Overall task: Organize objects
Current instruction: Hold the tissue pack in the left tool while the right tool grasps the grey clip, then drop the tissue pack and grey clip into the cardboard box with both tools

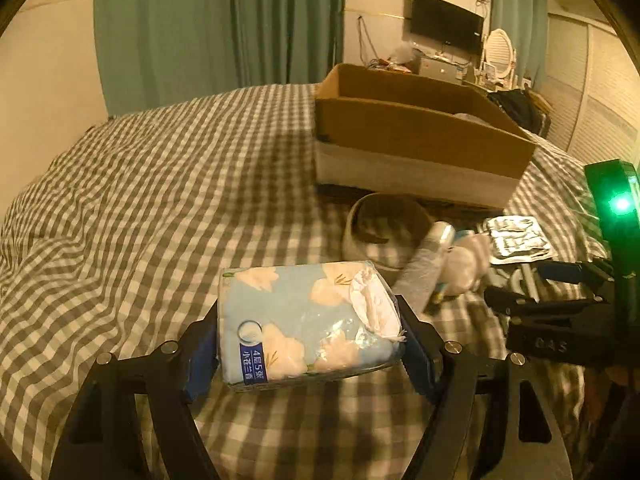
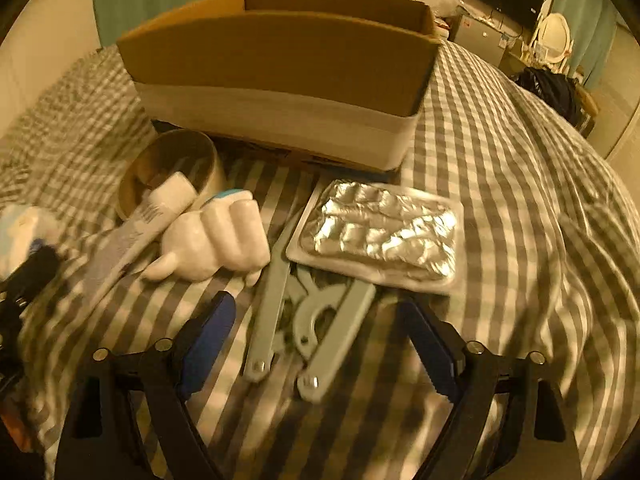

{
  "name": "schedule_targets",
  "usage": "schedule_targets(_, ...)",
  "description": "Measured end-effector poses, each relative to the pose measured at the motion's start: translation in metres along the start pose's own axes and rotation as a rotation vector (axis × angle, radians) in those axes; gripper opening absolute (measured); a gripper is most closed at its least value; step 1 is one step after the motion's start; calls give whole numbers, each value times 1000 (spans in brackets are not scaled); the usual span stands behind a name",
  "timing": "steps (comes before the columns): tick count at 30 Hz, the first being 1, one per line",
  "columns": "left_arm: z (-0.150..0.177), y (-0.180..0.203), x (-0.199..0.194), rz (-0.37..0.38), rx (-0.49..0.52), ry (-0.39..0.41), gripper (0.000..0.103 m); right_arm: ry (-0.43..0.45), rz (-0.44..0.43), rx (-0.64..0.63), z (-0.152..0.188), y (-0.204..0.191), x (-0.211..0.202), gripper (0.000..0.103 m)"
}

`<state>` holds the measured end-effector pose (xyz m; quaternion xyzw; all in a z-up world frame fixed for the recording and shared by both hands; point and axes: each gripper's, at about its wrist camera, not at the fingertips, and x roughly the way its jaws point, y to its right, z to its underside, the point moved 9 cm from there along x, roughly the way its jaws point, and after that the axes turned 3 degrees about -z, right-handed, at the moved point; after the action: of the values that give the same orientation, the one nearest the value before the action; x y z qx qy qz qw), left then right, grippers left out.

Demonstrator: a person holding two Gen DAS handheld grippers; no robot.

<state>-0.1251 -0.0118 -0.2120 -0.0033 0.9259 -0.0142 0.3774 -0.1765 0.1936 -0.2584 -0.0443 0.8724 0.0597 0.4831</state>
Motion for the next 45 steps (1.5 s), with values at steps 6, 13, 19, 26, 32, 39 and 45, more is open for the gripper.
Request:
schedule_targets(6, 7, -5, 6, 17, -21, -34, 78, -23, 43, 3, -2, -2, 20, 75)
schedule_targets(13, 13, 5, 1, 29, -8, -55, 78, 1, -7, 9, 14, 2, -5, 48)
schedule_targets(19, 9, 12, -18, 22, 13, -30, 78, 28, -88, 27, 28, -4, -36, 33)
schedule_targets(26, -2, 20, -43, 14, 28, 11, 78, 82, -133, 65, 30, 1, -68, 29)
schedule_targets(32, -6, 33, -59, 22, 47, 30, 78, 135, -153, 82, 27, 5, -97, 28)
schedule_targets(39, -16, 45, -76, 47, 48, 56, 78, 195, -191, 69, 19, 1, -131, 27)
schedule_targets(45, -22, 50, -83, 46, 58, 73, 78, 222, -215, 75, 18, 2, -143, 26)
